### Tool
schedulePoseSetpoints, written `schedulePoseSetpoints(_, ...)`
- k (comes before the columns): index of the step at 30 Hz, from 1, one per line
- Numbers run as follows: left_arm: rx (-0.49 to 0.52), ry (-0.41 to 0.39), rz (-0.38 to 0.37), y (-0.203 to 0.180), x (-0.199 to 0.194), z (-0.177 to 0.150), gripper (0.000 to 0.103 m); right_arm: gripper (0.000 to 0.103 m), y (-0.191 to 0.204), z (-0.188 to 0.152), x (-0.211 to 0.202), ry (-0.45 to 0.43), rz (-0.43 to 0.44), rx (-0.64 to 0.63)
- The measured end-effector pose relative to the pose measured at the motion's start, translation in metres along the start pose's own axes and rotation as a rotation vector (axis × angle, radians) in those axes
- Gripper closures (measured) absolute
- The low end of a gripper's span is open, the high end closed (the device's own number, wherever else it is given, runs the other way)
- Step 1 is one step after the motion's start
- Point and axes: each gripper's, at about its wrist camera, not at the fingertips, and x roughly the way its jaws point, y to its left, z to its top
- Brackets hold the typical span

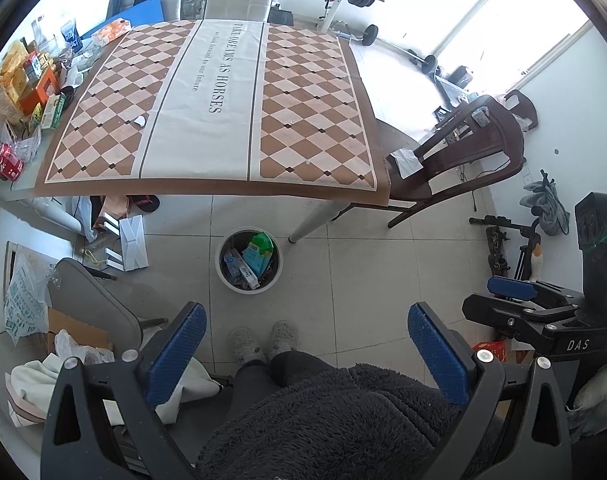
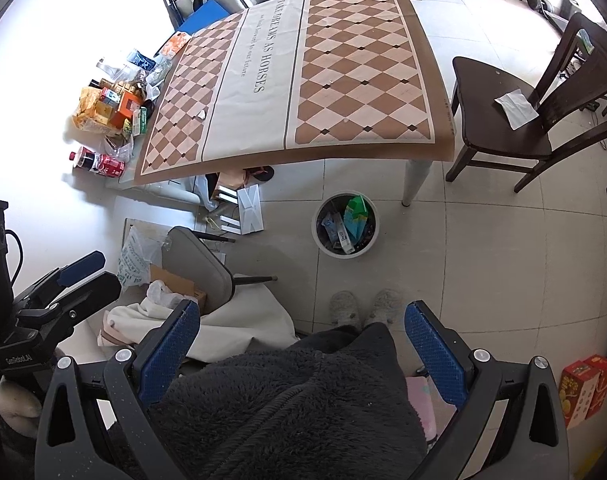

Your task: Collect trash

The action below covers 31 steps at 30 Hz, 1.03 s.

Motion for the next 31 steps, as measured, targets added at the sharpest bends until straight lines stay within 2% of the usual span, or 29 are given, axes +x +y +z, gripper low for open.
schedulePoseSetpoints(31,-0.029,-0.022,0.01,-0.008,0.002,-0.008,0.0,0.0,-0.001,-0.001,-0.001,0.002,0.002,-0.005)
